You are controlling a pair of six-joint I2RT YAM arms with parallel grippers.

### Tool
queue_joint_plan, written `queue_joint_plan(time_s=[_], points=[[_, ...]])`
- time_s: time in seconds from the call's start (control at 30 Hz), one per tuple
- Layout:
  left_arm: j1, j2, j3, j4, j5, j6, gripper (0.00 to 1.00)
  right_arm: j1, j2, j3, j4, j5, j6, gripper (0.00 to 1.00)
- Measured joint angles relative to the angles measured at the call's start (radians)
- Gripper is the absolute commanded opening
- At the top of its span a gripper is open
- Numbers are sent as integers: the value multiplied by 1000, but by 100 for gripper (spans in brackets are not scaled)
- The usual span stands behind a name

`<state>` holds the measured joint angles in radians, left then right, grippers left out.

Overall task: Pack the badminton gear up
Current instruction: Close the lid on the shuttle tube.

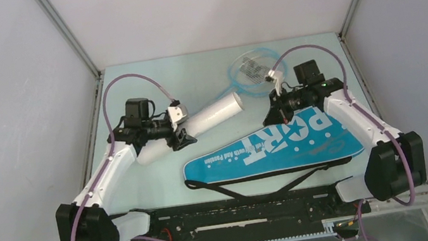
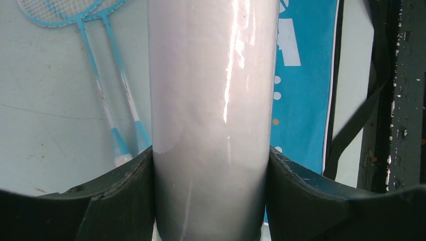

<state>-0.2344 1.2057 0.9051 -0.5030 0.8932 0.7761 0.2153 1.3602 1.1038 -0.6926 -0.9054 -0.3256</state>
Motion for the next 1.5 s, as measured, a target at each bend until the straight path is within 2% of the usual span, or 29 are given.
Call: queue_joint_plan(time_s=[0.23,0.43,0.63,0.8,1.03,1.2,1.37,1.5], points=[[47,-20,0,17,-5,-35,22,124,87,-122,55,225,-78,0],[98,-51,2,45,-23,-85,23,195,188,-158,75,387,-120,0],[110,-81,2,67,-34,-114,23,225,207,-158,90,499,-151,17],[111,-97,2,69,-34,-122,23,247,212,-158,90,563,-175,23],[111,-103,2,71,-34,-123,23,252,240,-158,75,609,-201,39],[111,-111,2,72,-34,-123,23,260,239,-158,71,636,-213,35],[111,-114,2,72,-34,-123,23,281,239,-164,76,678,-226,26],[111,-114,2,72,-33,-123,23,306,234,-178,85,717,-237,10]])
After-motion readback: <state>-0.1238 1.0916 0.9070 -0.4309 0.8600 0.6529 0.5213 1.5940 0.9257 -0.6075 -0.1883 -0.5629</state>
